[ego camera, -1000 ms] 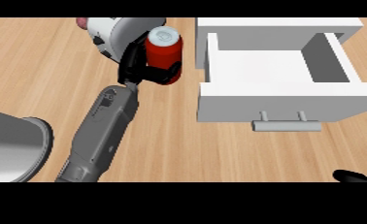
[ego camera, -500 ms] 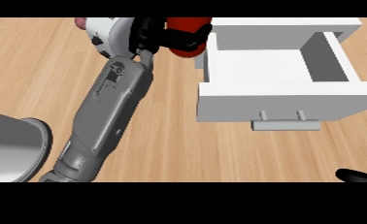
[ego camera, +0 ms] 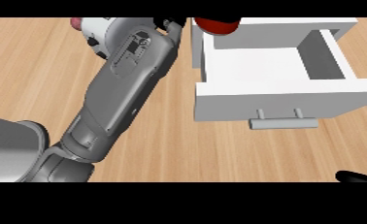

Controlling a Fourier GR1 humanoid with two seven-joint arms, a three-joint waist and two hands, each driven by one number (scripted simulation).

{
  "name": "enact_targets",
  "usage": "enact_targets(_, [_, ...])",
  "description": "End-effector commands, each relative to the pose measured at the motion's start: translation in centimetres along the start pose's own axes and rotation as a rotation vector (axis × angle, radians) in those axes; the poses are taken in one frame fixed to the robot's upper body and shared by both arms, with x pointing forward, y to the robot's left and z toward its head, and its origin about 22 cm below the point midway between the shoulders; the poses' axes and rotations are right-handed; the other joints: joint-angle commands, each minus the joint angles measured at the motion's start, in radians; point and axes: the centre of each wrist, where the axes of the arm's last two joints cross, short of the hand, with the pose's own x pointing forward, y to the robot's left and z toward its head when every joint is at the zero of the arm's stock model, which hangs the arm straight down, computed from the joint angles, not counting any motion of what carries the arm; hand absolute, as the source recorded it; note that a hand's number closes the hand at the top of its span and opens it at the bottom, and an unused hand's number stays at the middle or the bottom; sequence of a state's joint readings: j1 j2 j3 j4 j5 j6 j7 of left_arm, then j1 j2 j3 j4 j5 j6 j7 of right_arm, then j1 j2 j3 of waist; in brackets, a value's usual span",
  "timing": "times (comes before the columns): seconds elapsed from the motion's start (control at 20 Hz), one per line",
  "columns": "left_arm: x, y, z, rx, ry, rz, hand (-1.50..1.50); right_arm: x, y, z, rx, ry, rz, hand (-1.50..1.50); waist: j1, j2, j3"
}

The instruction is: Pick up the can, place it into the drawer and close the drawer

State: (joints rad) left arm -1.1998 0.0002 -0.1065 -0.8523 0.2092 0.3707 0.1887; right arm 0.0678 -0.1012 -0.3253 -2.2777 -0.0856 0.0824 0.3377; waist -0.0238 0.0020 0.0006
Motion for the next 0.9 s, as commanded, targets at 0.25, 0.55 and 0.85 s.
enact_targets(0.25, [4.5,-3.3,-2.3,-0.009,0.032,-0.049,1.50,0.0,-0.2,-0.3,0.001,-0.013,-0.011,-1.50,-0.018,0.006,0.000])
enact_targets(0.55, [3.7,-4.4,-2.8,0.042,0.051,-0.088,1.50,0.4,0.4,-1.2,0.052,-0.025,-0.019,-1.50,-0.062,0.016,0.002])
enact_targets(0.85, [5.1,-5.6,-3.0,0.076,0.031,-0.151,1.50,1.1,0.6,-1.6,0.051,-0.016,-0.013,-1.50,-0.065,0.016,0.002])
